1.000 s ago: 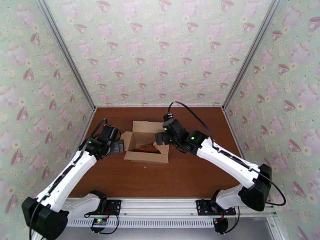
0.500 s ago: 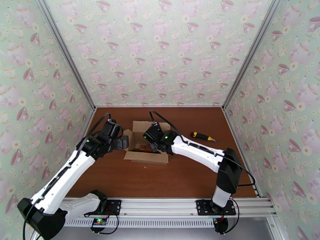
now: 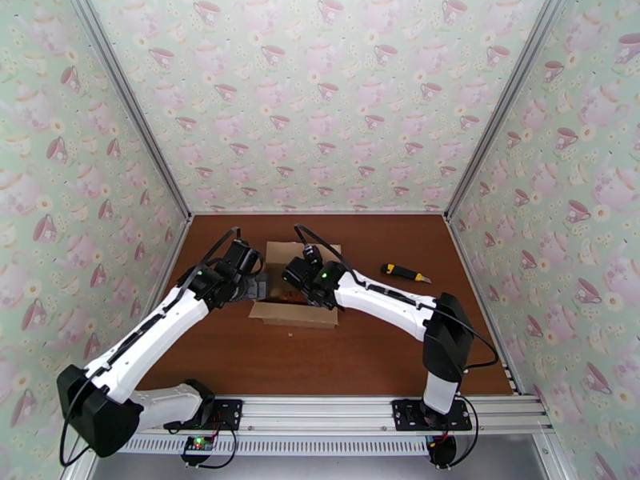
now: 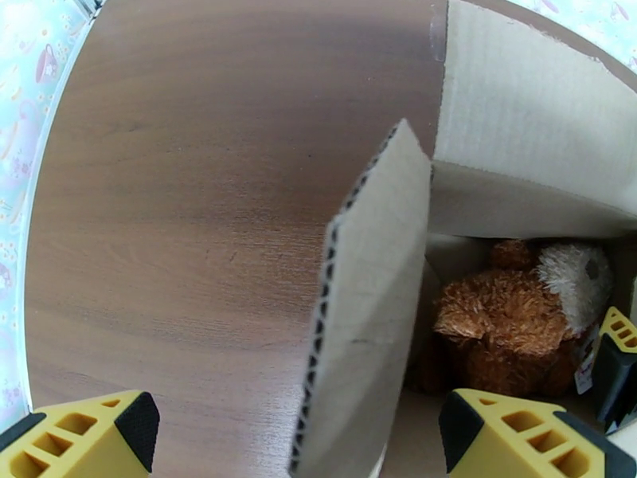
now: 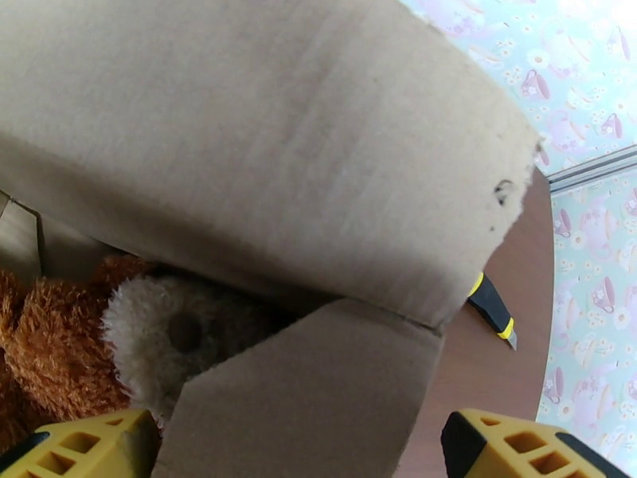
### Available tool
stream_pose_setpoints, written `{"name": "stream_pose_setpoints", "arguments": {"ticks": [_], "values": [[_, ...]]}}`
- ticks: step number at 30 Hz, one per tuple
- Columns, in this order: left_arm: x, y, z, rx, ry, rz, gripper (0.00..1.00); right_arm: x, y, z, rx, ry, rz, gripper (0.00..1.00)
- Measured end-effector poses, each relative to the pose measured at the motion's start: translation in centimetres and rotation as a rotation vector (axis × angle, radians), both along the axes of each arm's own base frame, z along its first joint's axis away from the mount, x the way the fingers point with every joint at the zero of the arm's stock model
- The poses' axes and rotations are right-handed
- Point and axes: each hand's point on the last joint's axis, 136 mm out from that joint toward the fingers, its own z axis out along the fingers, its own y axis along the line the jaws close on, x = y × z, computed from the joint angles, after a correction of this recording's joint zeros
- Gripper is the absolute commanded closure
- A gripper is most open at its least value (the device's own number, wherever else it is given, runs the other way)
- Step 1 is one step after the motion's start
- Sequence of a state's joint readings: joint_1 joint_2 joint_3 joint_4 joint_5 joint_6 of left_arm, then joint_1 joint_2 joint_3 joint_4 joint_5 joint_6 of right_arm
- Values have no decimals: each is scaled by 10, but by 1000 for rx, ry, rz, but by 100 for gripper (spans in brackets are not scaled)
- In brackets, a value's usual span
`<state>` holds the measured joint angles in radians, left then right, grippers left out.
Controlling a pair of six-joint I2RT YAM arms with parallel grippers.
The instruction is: Unpack the express box
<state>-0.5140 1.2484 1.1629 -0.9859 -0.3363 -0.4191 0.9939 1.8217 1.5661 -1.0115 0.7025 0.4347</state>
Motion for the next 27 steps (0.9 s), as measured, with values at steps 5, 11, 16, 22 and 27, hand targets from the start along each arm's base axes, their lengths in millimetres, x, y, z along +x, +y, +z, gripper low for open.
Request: {"name": "stream_pose_setpoints", "arguments": {"ticks": [5,11,16,22,27], "values": [[-1,4,-8,25,16,13,0,0,-1,2,0,-7,-2,0],[-1,7,-11,29,20,20,0,-1,-4,24,44,-44,-4,0],[-1,10,-14,30,25,34,0,-3,-9,46,86,-84,-8,0],[-2,15,-19,35,33,48,0,-5,-19,69,120,-130,-18,0],[-2,16,-19,37,34,51,0,-12,-33,82,143,-156,-29,0]]}}
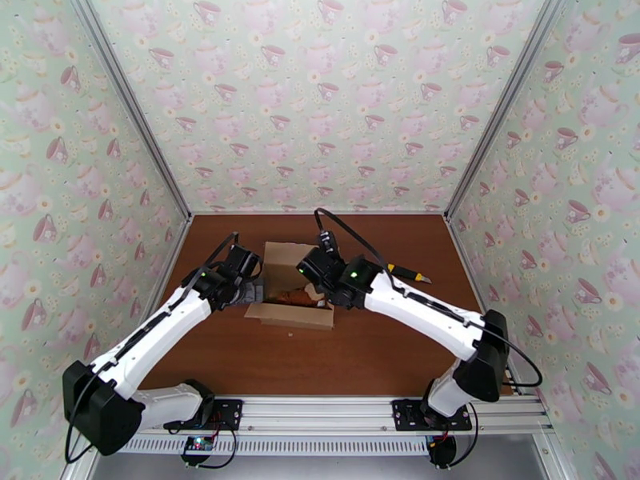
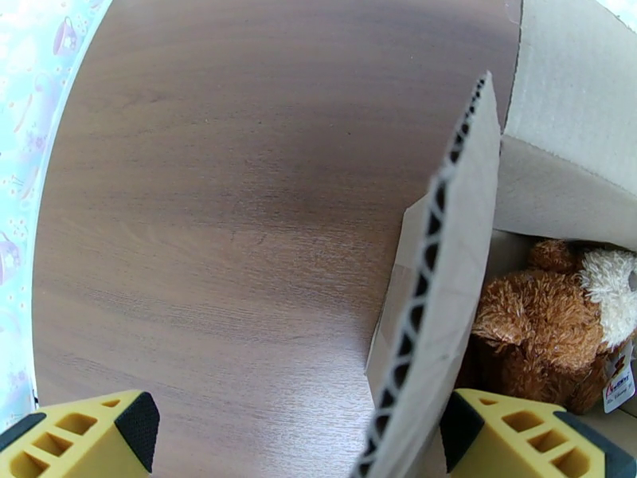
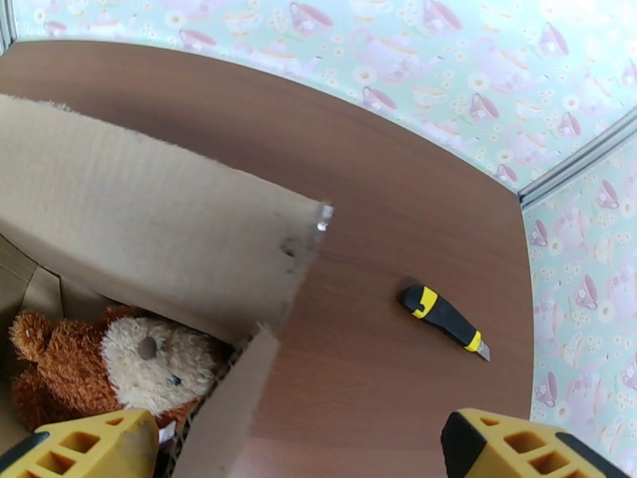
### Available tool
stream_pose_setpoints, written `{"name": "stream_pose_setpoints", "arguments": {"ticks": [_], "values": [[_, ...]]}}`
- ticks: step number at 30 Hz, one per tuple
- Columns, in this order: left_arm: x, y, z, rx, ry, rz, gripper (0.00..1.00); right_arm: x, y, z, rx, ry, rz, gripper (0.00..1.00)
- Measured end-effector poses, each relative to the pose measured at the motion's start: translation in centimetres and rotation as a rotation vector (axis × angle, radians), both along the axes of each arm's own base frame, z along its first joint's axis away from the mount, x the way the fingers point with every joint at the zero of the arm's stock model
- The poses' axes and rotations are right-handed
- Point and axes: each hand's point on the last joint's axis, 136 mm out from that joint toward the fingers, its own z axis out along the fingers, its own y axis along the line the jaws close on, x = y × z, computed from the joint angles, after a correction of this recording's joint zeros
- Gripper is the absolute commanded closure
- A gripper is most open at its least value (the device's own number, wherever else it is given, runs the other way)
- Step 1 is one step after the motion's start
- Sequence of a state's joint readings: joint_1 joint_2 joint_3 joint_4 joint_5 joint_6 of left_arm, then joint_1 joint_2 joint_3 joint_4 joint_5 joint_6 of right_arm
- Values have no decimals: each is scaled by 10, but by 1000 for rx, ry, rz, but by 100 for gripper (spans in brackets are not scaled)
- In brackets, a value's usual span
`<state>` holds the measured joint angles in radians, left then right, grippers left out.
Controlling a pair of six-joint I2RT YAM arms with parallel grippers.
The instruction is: Unpack the express box
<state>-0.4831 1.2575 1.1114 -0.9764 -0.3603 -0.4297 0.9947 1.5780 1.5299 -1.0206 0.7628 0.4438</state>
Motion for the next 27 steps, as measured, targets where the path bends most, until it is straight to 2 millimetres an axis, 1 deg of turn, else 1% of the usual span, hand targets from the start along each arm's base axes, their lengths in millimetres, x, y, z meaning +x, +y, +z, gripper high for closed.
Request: {"name": "stream_pose_setpoints", "arguments": {"ticks": [5,10,15,19,24,27], "values": [[0,1,0,3,-1,1,0,-9,-18,4,23,-10,-23,0],[0,2,0,3,-1,6,0,-13,-40,-5,21,2,-64,0],[0,2,0,2,0,6,0,-17,-66,-27,23,52,-115,1],[-1,1,-2,-3,6,4,0,-19,-80,-46,66,100,-146,1],[-1,0,-3,-16,9,9,0,-18,-84,-73,122,160,-167,2],[-1,-1,-4,-25,10,8,0,-17,-82,-86,156,183,-168,2]]}}
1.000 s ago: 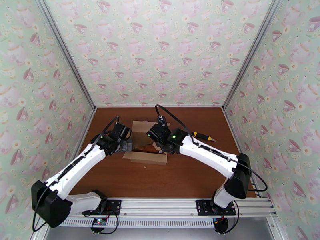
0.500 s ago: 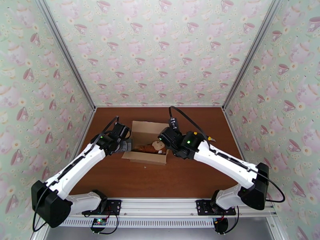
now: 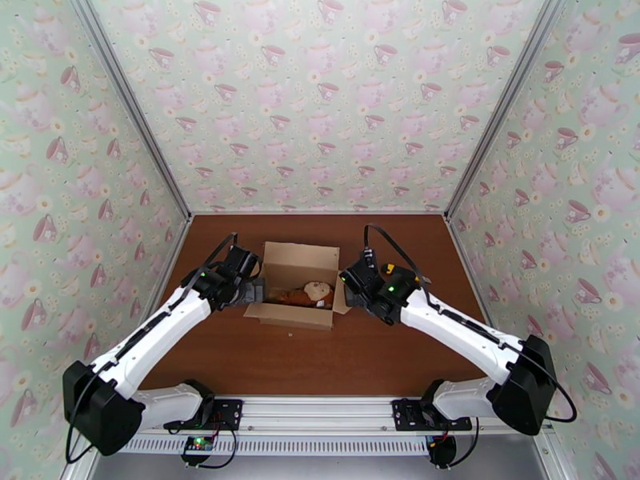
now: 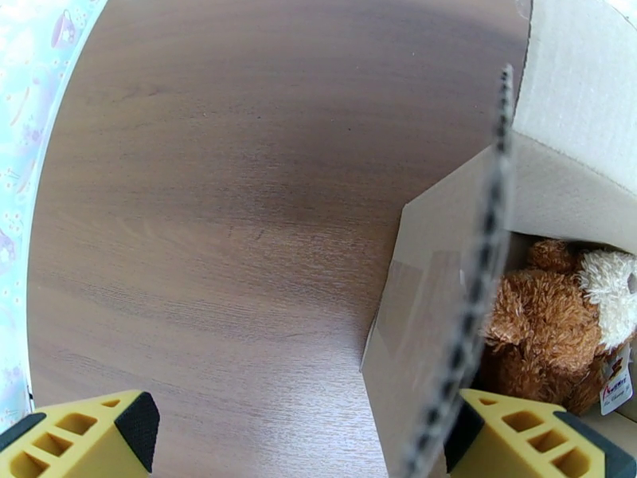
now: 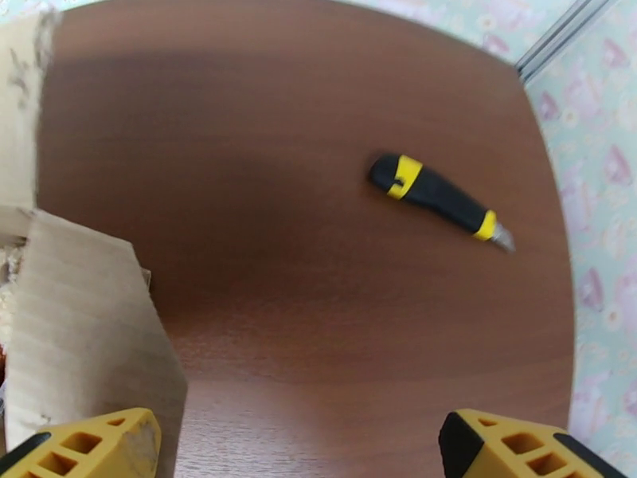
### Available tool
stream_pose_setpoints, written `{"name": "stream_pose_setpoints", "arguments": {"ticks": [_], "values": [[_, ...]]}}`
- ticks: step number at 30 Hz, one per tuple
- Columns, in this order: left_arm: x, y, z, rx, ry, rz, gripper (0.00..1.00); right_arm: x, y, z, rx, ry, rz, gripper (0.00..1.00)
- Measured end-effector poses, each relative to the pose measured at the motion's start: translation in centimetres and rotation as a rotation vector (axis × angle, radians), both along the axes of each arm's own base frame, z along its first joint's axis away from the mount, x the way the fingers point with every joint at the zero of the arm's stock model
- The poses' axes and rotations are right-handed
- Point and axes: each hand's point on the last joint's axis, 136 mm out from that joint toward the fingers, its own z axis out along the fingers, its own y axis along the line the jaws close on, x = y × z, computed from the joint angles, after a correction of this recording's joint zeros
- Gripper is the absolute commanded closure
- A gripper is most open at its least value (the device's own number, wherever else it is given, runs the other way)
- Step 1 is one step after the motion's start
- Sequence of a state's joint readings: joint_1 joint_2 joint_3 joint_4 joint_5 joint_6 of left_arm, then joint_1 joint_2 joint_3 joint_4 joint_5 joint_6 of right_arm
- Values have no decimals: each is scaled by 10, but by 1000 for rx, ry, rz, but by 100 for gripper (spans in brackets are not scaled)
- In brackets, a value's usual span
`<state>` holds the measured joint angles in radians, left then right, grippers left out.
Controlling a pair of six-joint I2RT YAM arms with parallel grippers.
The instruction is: Unpack the express box
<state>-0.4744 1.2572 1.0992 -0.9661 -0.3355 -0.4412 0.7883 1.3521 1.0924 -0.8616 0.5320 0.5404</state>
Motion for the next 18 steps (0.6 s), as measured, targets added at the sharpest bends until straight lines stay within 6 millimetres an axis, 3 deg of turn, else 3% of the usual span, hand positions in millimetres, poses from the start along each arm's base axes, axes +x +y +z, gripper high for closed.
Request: {"name": "stream_pose_setpoints", "arguments": {"ticks": [10,18], "values": [[11,-18,-9,-77,3,-16,0,19,17,-11,106,-12,-8,2],[26,-31,-20,-107,5,-22,1,41,17,-17,162,-27,-45,2]]}}
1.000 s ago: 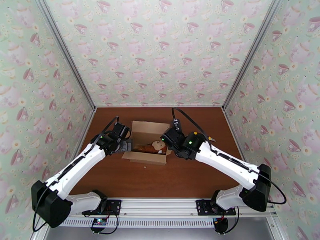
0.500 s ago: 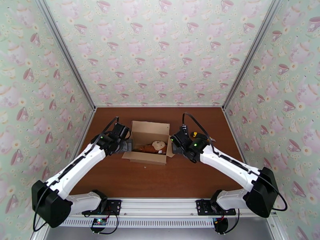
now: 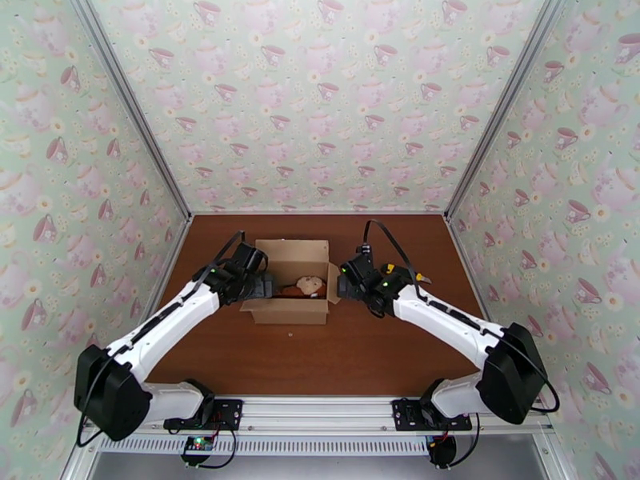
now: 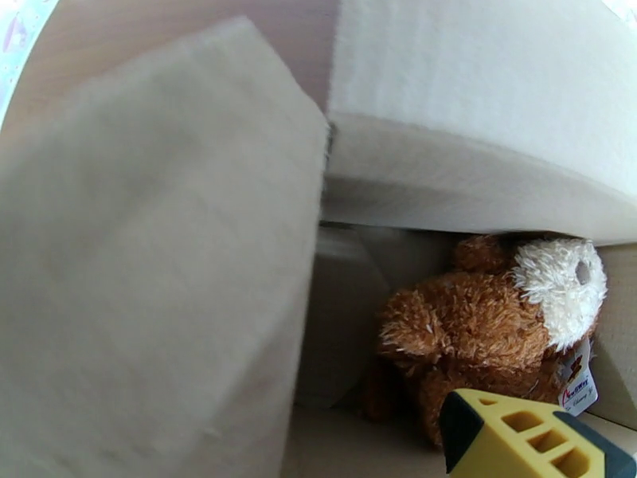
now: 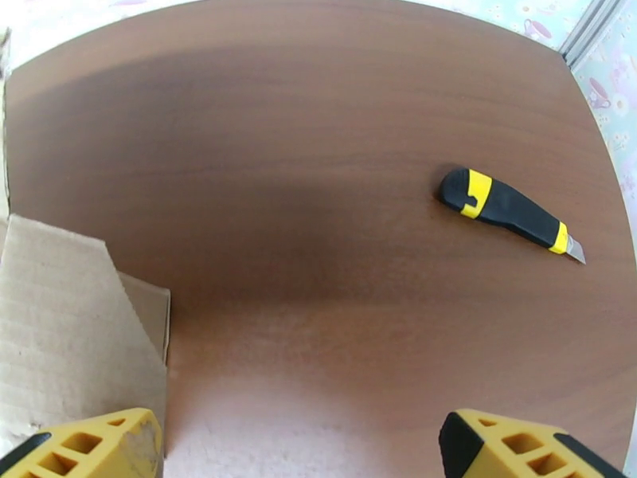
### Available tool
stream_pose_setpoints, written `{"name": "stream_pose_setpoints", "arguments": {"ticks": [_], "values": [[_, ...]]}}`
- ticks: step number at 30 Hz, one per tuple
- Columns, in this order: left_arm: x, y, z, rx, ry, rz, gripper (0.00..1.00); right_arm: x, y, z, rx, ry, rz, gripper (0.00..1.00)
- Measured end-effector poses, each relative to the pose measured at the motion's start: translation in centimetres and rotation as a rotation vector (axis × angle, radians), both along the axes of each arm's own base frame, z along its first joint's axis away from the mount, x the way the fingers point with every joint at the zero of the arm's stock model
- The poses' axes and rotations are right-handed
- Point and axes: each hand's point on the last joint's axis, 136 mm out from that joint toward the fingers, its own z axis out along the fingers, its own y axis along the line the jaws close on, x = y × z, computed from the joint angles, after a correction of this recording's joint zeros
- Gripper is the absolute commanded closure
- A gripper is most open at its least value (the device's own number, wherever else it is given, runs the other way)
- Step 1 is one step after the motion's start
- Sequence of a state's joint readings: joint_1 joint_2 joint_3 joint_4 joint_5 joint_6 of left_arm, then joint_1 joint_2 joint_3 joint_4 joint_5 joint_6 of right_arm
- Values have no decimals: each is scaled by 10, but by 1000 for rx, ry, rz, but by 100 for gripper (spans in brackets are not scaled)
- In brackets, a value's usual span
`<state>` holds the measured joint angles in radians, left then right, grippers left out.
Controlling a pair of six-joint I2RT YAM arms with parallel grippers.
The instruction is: Unpack the express box
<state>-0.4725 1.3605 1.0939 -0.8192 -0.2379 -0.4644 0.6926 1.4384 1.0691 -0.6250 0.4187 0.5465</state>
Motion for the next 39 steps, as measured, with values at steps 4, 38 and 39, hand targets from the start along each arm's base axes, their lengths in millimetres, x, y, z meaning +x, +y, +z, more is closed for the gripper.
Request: {"name": "stream_pose_setpoints", "arguments": {"ticks": [4,38,39], "values": [[13,-6,-2,-4,-8,2,1,9,-6,-1,20,-4,-25,2],[49,-45,63,-139,-204,-47,1,48,-6,55,101,-84,42,2],[47,-46,70,-149,-219,-51,1,45,-5,66,110,-98,50,3]]}}
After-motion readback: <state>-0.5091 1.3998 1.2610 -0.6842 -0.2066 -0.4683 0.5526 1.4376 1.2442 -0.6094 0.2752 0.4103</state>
